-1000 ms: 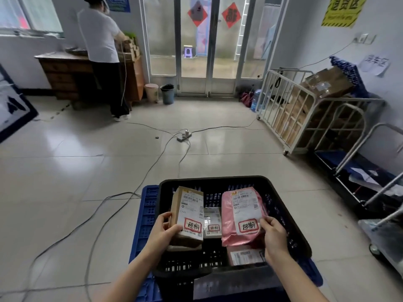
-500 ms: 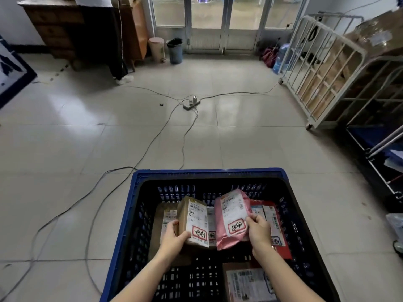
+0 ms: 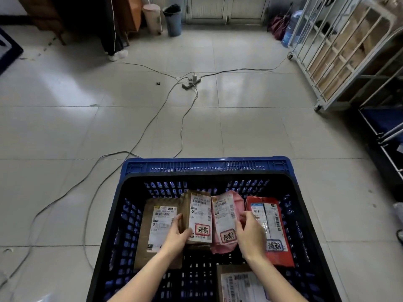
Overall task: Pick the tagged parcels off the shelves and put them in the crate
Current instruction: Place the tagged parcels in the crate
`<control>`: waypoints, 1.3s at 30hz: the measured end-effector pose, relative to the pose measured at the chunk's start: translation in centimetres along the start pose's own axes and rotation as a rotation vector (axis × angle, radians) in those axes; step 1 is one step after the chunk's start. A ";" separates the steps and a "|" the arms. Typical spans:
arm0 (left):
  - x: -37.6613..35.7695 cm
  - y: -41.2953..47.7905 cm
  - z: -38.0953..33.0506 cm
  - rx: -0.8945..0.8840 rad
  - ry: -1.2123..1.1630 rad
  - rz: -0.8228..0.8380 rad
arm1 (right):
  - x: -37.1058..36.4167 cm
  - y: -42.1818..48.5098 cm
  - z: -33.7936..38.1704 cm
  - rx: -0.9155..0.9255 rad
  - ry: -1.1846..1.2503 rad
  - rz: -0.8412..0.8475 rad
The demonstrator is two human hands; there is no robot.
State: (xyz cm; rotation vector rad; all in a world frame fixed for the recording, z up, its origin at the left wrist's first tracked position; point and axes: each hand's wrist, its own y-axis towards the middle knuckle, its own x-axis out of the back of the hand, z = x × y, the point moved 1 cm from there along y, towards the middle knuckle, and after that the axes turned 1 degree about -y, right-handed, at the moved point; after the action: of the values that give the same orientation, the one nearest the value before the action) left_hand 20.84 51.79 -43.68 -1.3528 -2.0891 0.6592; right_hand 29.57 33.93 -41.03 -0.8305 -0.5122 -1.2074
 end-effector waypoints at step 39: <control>4.0 -13.6 -3.9 -0.637 1.248 -0.067 | 5.9 -14.7 0.1 0.199 -0.439 -0.091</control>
State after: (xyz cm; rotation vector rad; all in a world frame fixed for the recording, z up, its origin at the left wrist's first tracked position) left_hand 13.36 50.83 -31.10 -1.4005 -1.2514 -0.8124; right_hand 17.39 28.59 -32.46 -0.9099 -1.0198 -1.0356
